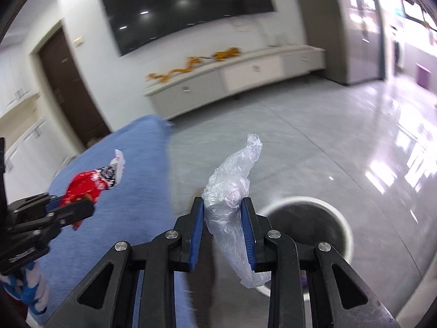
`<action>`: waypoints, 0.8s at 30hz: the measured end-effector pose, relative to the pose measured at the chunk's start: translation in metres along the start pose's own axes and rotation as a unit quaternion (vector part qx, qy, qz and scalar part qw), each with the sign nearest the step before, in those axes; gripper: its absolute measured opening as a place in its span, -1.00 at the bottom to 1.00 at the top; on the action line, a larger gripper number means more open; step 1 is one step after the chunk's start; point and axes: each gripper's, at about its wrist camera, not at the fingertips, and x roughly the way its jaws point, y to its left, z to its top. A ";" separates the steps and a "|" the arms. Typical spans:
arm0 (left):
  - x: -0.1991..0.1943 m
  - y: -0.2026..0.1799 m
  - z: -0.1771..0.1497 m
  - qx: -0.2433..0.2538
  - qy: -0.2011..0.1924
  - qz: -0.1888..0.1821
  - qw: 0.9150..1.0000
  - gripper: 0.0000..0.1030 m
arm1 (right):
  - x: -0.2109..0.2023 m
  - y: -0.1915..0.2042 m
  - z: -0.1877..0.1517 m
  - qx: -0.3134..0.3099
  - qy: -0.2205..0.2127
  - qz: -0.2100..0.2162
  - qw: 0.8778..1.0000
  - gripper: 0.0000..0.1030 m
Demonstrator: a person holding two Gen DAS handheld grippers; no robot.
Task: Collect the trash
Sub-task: 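Carry both items over the bin and open both tools to drop them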
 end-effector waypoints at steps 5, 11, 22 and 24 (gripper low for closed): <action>0.044 -0.031 0.019 0.020 0.042 -0.029 0.998 -0.60 | 0.011 -0.055 -0.007 0.052 0.008 -0.022 0.998 -0.46; 0.098 -0.053 0.035 0.033 0.090 -0.045 0.994 -0.60 | 0.046 -0.100 -0.020 0.100 0.037 -0.028 0.994 -0.42; 0.166 -0.071 0.046 0.012 0.146 -0.096 0.985 0.03 | 0.111 -0.149 -0.054 0.151 0.094 -0.040 0.983 -0.19; 0.169 -0.068 0.048 0.007 0.145 -0.098 0.985 0.03 | 0.116 -0.154 -0.057 0.158 0.099 -0.043 0.982 -0.14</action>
